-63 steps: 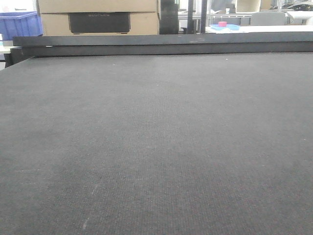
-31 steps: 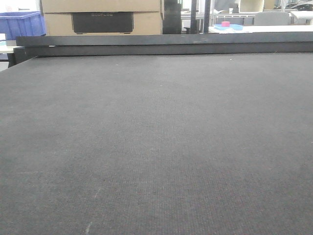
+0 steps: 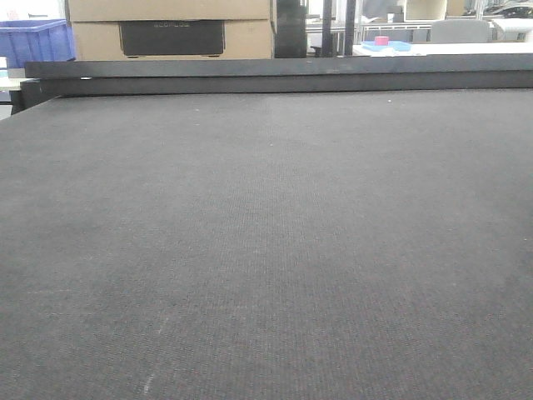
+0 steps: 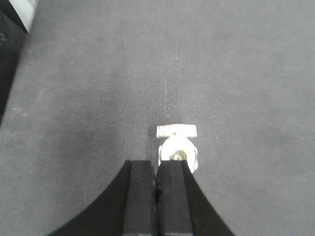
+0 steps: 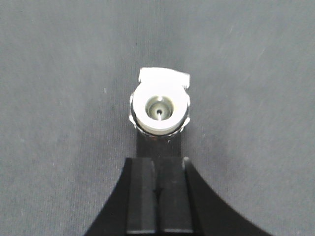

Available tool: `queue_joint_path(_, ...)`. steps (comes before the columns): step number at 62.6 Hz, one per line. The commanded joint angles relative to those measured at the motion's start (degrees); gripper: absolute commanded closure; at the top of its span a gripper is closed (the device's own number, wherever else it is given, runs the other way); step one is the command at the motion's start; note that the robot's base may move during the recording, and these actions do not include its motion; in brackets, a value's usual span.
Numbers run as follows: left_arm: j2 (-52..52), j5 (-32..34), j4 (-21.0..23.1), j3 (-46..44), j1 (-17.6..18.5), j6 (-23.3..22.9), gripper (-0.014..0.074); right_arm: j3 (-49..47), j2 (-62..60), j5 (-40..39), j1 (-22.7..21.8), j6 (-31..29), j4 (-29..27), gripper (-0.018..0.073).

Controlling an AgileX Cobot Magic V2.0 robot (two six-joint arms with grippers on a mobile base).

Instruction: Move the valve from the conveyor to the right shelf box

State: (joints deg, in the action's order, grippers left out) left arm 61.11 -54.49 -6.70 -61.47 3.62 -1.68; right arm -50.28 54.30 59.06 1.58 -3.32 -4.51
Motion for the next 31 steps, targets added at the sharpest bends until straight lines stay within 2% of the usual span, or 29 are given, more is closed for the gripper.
queue_joint_path(1, 2.8, 0.1, 0.8, -1.7, 0.3, -0.1, 0.0707, -4.2, 4.7, 3.8, -0.3, 0.0, -0.1, 0.0727)
queue_joint_path(10, 5.4, -0.7, 2.8, -1.8, 0.3, -0.1, 0.0707, -10.0, 9.9, 8.6, -0.3, -0.1, 0.3, 0.0727)
queue_joint_path(24, 6.0, -1.1, 3.9, -1.8, 0.3, -1.2, 0.0707, -15.4, 15.0, 9.2, -0.3, -0.1, 1.6, 0.0727)
queue_joint_path(28, 6.0, -1.1, 3.9, -1.8, 0.3, -1.6, 0.0707, -15.8, 16.5, 9.4, -0.3, -0.1, 1.6, 0.0694)
queue_joint_path(31, 6.0, -1.1, 3.9, -1.8, 0.3, -1.6, 0.0707, -15.8, 17.5, 9.5, -0.3, -0.2, 1.6, 0.0634)
